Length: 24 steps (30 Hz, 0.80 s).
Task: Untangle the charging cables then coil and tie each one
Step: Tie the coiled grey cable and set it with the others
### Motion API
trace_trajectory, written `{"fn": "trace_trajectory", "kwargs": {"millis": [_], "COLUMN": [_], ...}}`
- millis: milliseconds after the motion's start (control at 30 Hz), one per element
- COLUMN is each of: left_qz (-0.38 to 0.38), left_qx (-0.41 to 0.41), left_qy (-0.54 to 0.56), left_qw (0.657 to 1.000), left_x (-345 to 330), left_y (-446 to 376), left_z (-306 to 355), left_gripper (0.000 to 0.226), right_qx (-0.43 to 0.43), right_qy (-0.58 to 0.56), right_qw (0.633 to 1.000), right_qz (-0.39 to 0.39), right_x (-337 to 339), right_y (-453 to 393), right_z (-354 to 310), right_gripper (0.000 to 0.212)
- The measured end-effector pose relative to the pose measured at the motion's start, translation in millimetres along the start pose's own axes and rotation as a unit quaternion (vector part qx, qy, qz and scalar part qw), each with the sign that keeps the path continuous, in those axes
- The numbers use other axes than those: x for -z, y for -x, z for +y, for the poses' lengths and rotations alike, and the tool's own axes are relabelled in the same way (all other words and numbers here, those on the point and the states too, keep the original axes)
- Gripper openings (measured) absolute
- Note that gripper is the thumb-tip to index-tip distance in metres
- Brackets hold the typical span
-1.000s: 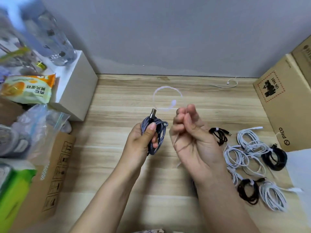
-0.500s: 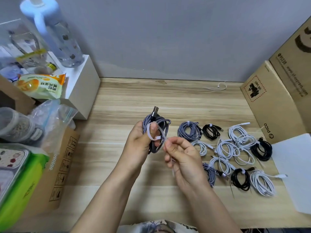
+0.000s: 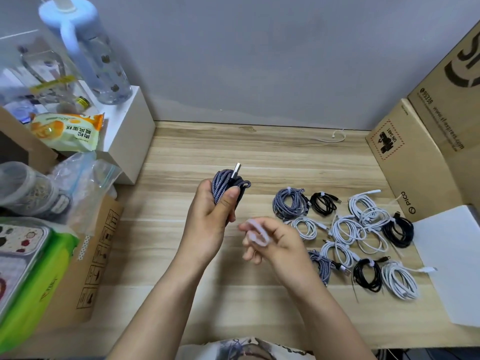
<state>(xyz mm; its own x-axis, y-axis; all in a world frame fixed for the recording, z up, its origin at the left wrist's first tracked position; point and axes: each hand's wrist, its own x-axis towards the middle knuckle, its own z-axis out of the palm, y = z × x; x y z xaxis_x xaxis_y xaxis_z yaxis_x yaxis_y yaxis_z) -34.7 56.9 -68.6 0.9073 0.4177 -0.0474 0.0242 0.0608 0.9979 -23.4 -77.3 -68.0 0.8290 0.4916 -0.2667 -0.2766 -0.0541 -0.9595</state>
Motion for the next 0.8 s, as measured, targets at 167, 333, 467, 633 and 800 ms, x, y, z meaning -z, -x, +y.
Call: {"fn": "trace_trajectory", "kwargs": {"millis": [167,333,467,633,800], "left_qz": [-0.023,-0.031,-0.055,-0.075,-0.085], "left_qx": [0.008,0.020,0.021,0.025,0.017], "left_qy": [-0.045,-0.051,-0.048,-0.056,-0.079], "left_qw": [0.999,0.998,0.997,0.995,0.993], "left_x": [3.5,4.4,4.3,-1.3,-0.5], "left_y": [6.3,8.8,9.7,14.1,13.3], "left_z": [-9.4,-12.9,-11.3,-11.2,-9.1], "left_gripper": [0.021,0.023,0.025,0.031,0.015], "right_qx": [0.010,0.048,0.054,0.034,0.007], "right_qy": [-0.035,0.031,-0.007,-0.022,-0.029], "right_qw": [0.998,0.997,0.995,0.998,0.997], "right_qz": [0.044,0.049,0.081,0.052,0.064], "right_x": [2.2,0.5,0.4,-0.7,4.2], "right_y": [-5.1,-6.3,-6.9,-9.7,-10.7], "right_z": [-5.0,-7.7,-3.9,4.9,10.3], "right_gripper": [0.025,0.019,0.016,0.013,0.020]}}
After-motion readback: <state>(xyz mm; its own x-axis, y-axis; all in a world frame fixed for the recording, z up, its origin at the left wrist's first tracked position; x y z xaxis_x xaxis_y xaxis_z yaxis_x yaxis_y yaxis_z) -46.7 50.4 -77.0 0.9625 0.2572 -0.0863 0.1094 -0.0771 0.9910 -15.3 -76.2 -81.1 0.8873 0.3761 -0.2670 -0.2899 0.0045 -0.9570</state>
